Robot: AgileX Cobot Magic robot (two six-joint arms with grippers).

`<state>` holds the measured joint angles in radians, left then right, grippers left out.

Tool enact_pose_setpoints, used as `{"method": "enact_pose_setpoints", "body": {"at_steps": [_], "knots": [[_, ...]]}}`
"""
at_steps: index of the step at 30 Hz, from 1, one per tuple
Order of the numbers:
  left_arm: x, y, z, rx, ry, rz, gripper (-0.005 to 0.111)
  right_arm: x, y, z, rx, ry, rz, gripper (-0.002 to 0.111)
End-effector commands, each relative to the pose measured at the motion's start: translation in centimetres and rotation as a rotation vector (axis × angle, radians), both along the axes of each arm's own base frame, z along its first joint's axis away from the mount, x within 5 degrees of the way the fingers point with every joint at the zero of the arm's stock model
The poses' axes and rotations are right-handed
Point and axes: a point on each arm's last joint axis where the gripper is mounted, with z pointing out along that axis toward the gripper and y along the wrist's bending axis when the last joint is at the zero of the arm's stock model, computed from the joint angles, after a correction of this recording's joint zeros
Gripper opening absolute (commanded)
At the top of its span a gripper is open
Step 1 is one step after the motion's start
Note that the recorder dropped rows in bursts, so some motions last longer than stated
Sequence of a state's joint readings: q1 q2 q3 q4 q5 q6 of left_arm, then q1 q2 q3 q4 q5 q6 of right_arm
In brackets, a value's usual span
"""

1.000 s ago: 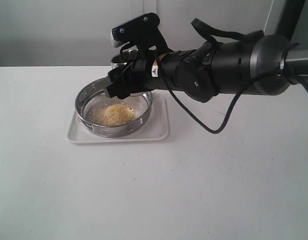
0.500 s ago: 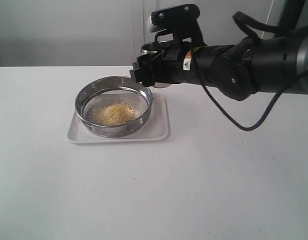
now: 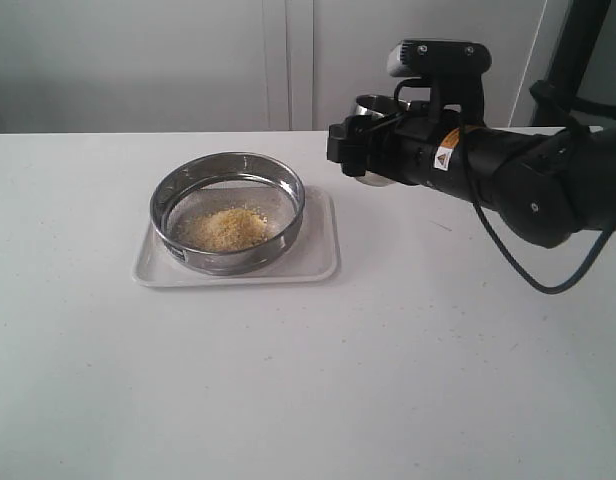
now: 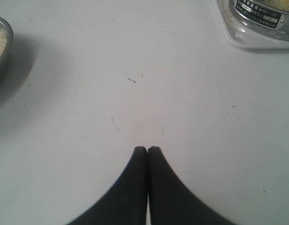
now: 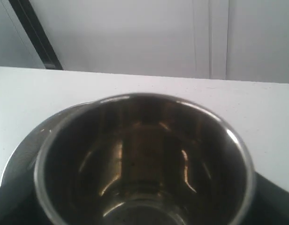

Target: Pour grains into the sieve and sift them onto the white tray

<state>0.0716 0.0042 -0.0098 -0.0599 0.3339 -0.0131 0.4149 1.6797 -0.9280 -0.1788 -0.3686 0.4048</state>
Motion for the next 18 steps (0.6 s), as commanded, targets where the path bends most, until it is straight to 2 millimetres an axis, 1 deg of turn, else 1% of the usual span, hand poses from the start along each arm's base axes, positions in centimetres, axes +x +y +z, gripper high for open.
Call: {"method": "enact_pose_setpoints", "body": {"at_steps": [1,4,8,12,14,18], "knots": [[0.0,0.0,-0.3,-0.014,0.007,0.004,0.000,-0.3,-1.3,0.1,0.076,-0.083,-0.020,0.000],[0.0,0.0,-0.3,-0.014,0.007,0.004,0.000,-0.3,-2.3,-0.4,0.104,-0.085,-0.062,0.000],[0.0,0.0,-0.3,-0.014,0.007,0.004,0.000,-0.2,-3.6,-0.7,0.094,-0.133,-0.111,0.000],[0.0,0.0,-0.3,-0.014,0.007,0.004,0.000,-0.5,-4.0,-0.9,0.056,-0.176,-0.134,0.000],[0.0,0.0,-0.3,-0.014,0.007,0.004,0.000,-0.5,-4.1,-1.1,0.063,-0.196,-0.142,0.000],[0.0,0.0,-0.3,-0.014,0.007,0.004,0.000,0.0,-4.0,-2.5,0.071,-0.181,-0.159,0.000]]}}
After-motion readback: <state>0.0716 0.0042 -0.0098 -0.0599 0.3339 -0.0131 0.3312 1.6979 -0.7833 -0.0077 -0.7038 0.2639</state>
